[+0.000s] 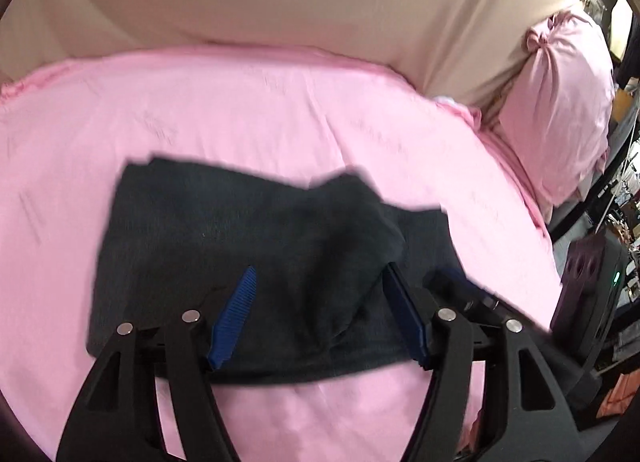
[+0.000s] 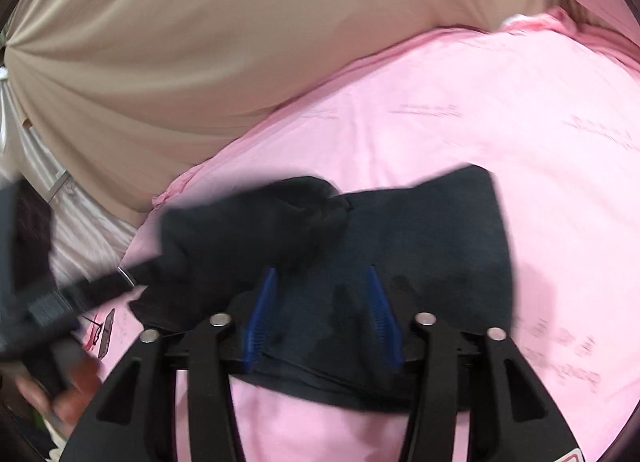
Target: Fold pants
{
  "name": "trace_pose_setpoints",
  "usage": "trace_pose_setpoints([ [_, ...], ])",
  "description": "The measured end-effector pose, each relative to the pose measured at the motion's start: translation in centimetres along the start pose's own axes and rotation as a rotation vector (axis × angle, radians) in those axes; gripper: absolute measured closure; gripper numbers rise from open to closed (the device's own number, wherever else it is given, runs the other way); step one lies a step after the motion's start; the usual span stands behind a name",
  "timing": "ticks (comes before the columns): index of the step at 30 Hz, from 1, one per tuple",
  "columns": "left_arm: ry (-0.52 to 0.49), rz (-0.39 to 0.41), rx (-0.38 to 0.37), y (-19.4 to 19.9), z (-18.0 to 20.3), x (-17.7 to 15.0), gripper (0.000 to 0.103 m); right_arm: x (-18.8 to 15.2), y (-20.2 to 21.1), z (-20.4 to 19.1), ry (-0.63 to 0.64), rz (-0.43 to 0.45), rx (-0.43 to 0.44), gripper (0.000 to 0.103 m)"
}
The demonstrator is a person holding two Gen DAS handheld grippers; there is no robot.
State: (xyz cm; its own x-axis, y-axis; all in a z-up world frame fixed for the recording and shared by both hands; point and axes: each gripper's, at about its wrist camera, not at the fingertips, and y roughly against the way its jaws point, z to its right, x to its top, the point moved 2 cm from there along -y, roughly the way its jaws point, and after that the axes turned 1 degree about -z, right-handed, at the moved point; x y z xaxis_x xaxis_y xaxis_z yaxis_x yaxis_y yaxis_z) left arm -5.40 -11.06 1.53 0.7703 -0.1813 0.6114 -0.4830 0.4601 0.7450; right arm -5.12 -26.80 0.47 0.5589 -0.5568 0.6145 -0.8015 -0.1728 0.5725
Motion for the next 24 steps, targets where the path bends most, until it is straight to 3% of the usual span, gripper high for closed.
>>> trace_pose_setpoints([
  [2,0.011,0.035,0.007,1.4,-0.8,-1.5,0.019,-0.2,0.3,0.7,-0.021,-0.009,0.020,0.054],
  [4,0.047,0.104,0.040,3.6,-2.6,-1.7,0.016,-0.1,0.4,1.1,-0.045,-0.011,0.077,0.050],
  [7,0.122,0.194,0.145,7.1,-6.2,-1.5,0.010,0.2,-1.4,1.2,-0.089,-0.055,0.145,0.037],
  [9,0.164,0.223,0.193,8.4,-8.3,-1.7,0.009,0.2,-2.5,0.7,-0.078,-0.073,0.126,0.021],
  [14,0.243,0.187,0.303,8.5,-12.6,-3.6,0.008,-0.2,-3.4,-2.0,0.034,-0.081,-0.004,0.021],
  [19,0.280,0.150,0.295,8.5,-15.1,-6.0,0.008,0.6,-0.8,-2.8,0.086,-0.004,-0.014,0.021],
  [24,0.294,0.140,0.265,8.3,-16.0,-6.7,0.008,0.3,-4.9,-1.8,0.059,-0.151,0.002,0.021],
])
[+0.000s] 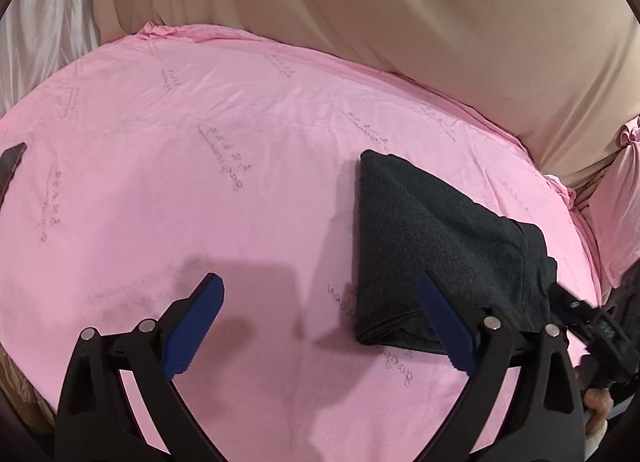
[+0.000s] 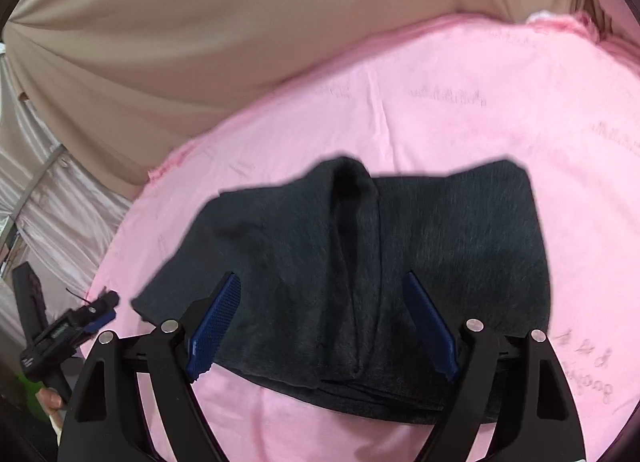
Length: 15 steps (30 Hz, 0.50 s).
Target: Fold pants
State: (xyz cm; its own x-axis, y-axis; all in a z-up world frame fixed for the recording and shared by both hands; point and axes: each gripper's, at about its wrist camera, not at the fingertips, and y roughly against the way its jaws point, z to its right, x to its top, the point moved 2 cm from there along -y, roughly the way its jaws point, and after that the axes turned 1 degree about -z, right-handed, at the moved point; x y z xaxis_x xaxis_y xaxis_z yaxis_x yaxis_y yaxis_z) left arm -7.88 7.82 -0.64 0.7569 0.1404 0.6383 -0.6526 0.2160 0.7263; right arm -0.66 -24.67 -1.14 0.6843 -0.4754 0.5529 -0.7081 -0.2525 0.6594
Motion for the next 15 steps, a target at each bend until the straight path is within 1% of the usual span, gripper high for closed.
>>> trace_pose_setpoints([
  [2,-0.005,-0.009,-0.008,-0.5,0.3,-0.1,0.008,-0.4,-1.5,-0.4,0.008,-0.027,0.019,0.022],
  [3,-0.013,-0.014,-0.009,-0.5,0.5,-0.3,0.008,-0.5,-1.9,-1.1,0.045,-0.007,-0.018,0.025],
  [4,-0.026,-0.019,-0.013,-0.6,0.9,-0.4,0.008,-0.6,-2.2,-1.7,0.071,-0.018,-0.042,0.050],
  [5,-0.035,-0.021,-0.016,-0.5,1.1,-0.5,0.008,-0.4,-2.3,-2.1,0.075,-0.031,-0.035,0.078],
  [6,-0.046,-0.023,-0.017,-0.4,1.4,-0.5,0.008,0.3,-1.7,-2.5,0.067,-0.027,0.000,0.085],
  [8,-0.067,-0.011,-0.019,0.1,2.0,-0.3,0.008,1.8,1.4,-3.8,0.100,0.035,0.042,0.086],
  [10,-0.081,0.015,-0.024,1.1,2.3,0.0,0.008,3.2,5.7,-4.8,0.138,0.132,0.052,0.086],
  [11,-0.086,0.026,-0.027,1.4,2.4,0.2,0.007,3.7,7.6,-4.8,0.153,0.170,0.037,0.087],
  [12,-0.086,0.034,-0.028,1.6,2.4,0.3,0.007,3.8,9.4,-4.1,0.158,0.204,-0.008,0.087],
  [13,-0.087,0.035,-0.030,1.6,2.5,0.4,0.007,3.7,10.1,-3.1,0.154,0.213,-0.054,0.086],
  [14,-0.089,0.030,-0.033,1.3,2.6,0.4,0.007,3.4,10.0,-1.6,0.147,0.196,-0.098,0.085],
  [15,-0.090,0.022,-0.035,1.0,2.7,0.3,0.007,2.8,8.7,0.8,0.112,0.135,-0.134,0.084],
])
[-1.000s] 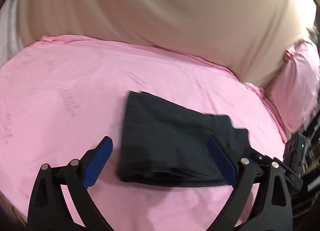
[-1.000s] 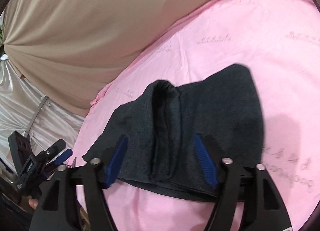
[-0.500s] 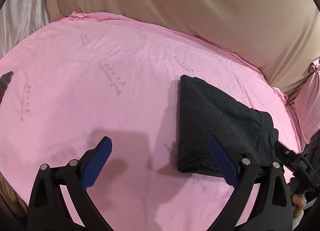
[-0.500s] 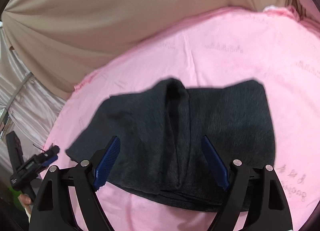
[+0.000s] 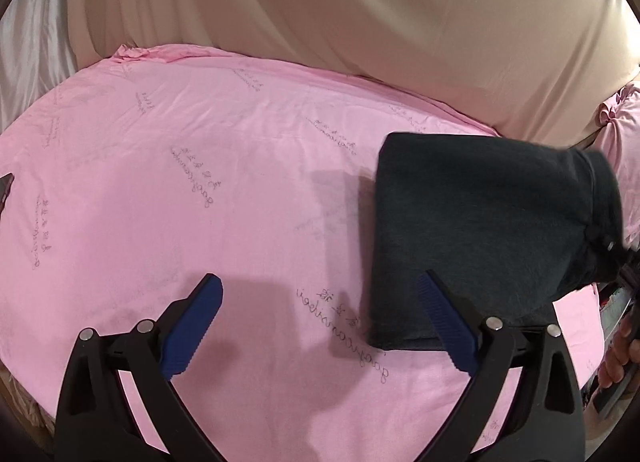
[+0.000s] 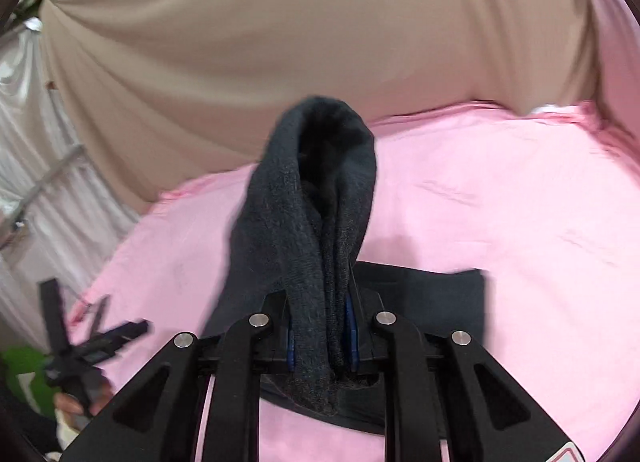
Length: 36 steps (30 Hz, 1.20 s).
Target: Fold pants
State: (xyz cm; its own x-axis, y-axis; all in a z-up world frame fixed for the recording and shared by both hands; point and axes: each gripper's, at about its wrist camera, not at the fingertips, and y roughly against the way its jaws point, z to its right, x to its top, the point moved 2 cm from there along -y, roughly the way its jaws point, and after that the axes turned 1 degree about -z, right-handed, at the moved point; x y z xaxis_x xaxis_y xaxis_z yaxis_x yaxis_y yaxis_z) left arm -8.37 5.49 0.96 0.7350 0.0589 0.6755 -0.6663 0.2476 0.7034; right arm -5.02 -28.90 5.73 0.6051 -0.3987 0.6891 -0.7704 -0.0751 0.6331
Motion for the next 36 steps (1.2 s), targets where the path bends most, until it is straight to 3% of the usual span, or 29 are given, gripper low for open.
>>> trace_pose_setpoints([
  [2,0.002,-0.036,-0.013,-1.4,0.5,-0.2,0.007,-2.5,-3.8,3.5,-0.084,-0.140,-0.041,0.084],
  [3,0.005,-0.060,-0.023,-2.2,0.9,-0.3,0.007,-3.9,-5.1,4.8,-0.116,-0.166,-0.067,0.083],
  [7,0.007,-0.119,-0.070,-3.9,2.5,-0.6,0.007,-3.9,-3.3,5.6,-0.174,-0.091,0.030,0.081],
  [11,0.009,-0.170,-0.143,-5.6,4.3,-0.4,0.007,-4.0,-2.6,5.6,-0.169,-0.082,0.002,0.076],
  [13,0.010,-0.216,-0.137,-7.5,5.0,-0.7,0.007,-4.5,-1.6,6.0,-0.189,-0.058,-0.030,0.066],
  [16,0.039,-0.295,-0.191,-10.3,5.5,-1.4,0.008,-5.7,-0.5,6.7,-0.222,-0.037,-0.033,0.038],
  [17,0.036,-0.268,-0.188,-10.3,5.7,-1.3,0.013,-5.7,-0.9,6.5,-0.239,-0.046,-0.017,0.028],
  [18,0.022,-0.250,-0.182,-10.3,5.8,-1.2,0.024,-5.6,-1.3,7.1,-0.257,-0.059,-0.002,0.027],
  [20,0.017,-0.269,-0.214,-10.7,6.0,-1.0,0.063,-6.0,-3.0,6.8,-0.271,-0.098,0.020,0.031],
  [21,0.042,-0.282,-0.230,-10.7,5.6,-0.8,0.069,-6.1,-3.4,6.7,-0.279,-0.103,0.045,0.053],
  [22,0.052,-0.289,-0.244,-10.6,5.3,-0.6,0.077,-6.1,-3.7,6.5,-0.289,-0.104,0.057,0.060],
  [24,0.072,-0.291,-0.294,-9.7,4.6,0.2,0.082,-5.4,-2.9,5.4,-0.273,-0.091,0.088,0.072],
  [26,0.069,-0.270,-0.323,-7.8,4.0,0.9,0.083,-4.4,-1.0,3.5,-0.246,-0.056,0.168,0.074],
  [29,0.029,-0.219,-0.289,-4.0,2.7,1.1,0.083,-4.4,0.7,0.8,-0.181,-0.065,0.238,0.075],
  [31,0.027,-0.225,-0.257,-2.9,1.3,0.0,0.082,-6.0,-0.5,0.5,-0.157,-0.121,0.201,0.075],
  [33,0.015,-0.290,-0.228,-4.6,0.8,-1.5,0.081,-7.8,-2.8,1.7,-0.170,-0.197,0.125,0.069],
  [35,0.009,-0.326,-0.176,-6.3,0.6,-3.0,0.076,-8.8,-2.2,2.7,-0.250,-0.150,0.154,0.056],
  [36,0.004,-0.297,-0.169,-5.9,0.7,-3.1,0.075,-8.6,-1.5,2.6,-0.252,-0.136,0.132,0.054],
])
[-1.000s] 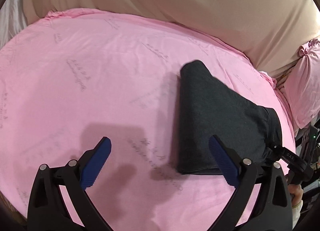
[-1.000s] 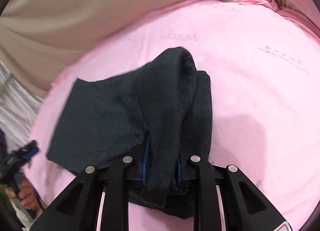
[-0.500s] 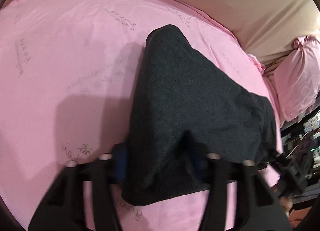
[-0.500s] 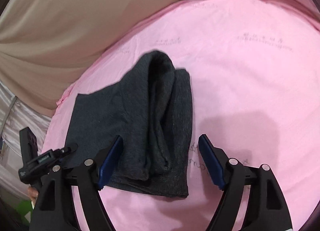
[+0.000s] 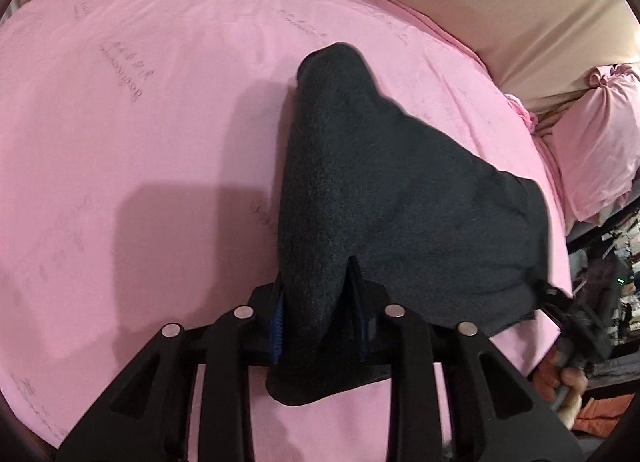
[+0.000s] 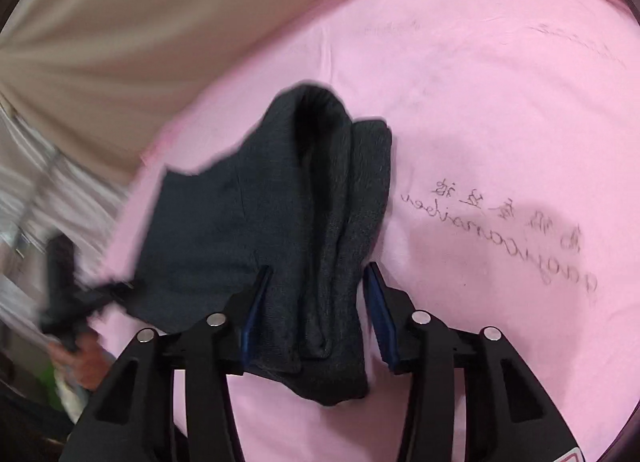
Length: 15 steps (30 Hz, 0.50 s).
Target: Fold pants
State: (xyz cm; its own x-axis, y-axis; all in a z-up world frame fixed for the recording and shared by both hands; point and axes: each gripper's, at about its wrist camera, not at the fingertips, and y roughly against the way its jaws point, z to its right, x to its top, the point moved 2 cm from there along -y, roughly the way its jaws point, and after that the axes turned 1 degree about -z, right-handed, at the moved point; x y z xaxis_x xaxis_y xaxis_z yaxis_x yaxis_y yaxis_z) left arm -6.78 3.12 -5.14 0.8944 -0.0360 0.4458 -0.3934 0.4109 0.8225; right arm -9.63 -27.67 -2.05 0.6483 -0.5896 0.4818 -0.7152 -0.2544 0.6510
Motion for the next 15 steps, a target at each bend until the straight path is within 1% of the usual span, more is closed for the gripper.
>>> trace_pose_setpoints([
  [1,-0.009,0.017,0.009,0.5,0.3,0.1,0.075,0.5,1.6,-1.2,0.053,0.063,-0.062,0.054],
  [2,-0.016,0.050,0.023,1.5,0.8,0.3,0.075,0.9,2.7,-2.3,0.102,0.108,-0.101,0.053],
  [3,-0.026,0.117,0.047,3.1,1.5,0.8,0.076,1.4,3.6,-3.7,0.156,0.142,-0.132,0.062],
  [4,-0.041,0.178,0.068,4.3,2.2,1.4,0.077,2.1,4.2,-5.6,0.214,0.160,-0.135,0.073],
  [5,-0.059,0.249,0.092,5.8,3.2,2.0,0.075,2.6,4.2,-7.1,0.249,0.165,-0.118,0.102],
  [6,-0.072,0.296,0.099,6.8,4.0,2.5,0.071,3.1,3.9,-8.6,0.280,0.168,-0.097,0.102],
  [7,-0.085,0.342,0.093,7.5,5.0,3.6,0.058,3.7,3.1,-10.2,0.324,0.163,-0.085,0.102],
  [8,-0.088,0.362,0.080,7.5,5.8,4.7,0.046,4.6,2.5,-10.7,0.359,0.155,-0.084,0.102],
  [9,-0.090,0.369,0.071,7.0,6.4,5.9,0.042,5.0,1.3,-11.2,0.379,0.142,-0.090,0.102],
  [10,-0.092,0.350,0.088,5.5,7.0,7.4,0.040,5.7,-0.7,-11.5,0.385,0.113,-0.097,0.102],
  [11,-0.098,0.305,0.115,3.4,7.2,8.7,0.041,6.2,-2.1,-11.3,0.380,0.093,-0.119,0.102],
  [12,-0.083,0.244,0.155,0.7,6.8,9.9,0.041,6.8,-3.8,-9.9,0.355,0.081,-0.198,0.102],
  [13,-0.069,0.196,0.186,-1.4,5.9,10.7,0.042,7.1,-4.8,-7.5,0.329,0.065,-0.259,0.102],
  [14,-0.050,0.149,0.218,-3.5,4.9,11.1,0.045,7.4,-6.0,-5.3,0.281,0.050,-0.310,0.103],
  [15,-0.013,0.083,0.264,-6.2,3.3,11.5,0.045,7.7,-6.5,-2.9,0.221,0.057,-0.310,0.103],
])
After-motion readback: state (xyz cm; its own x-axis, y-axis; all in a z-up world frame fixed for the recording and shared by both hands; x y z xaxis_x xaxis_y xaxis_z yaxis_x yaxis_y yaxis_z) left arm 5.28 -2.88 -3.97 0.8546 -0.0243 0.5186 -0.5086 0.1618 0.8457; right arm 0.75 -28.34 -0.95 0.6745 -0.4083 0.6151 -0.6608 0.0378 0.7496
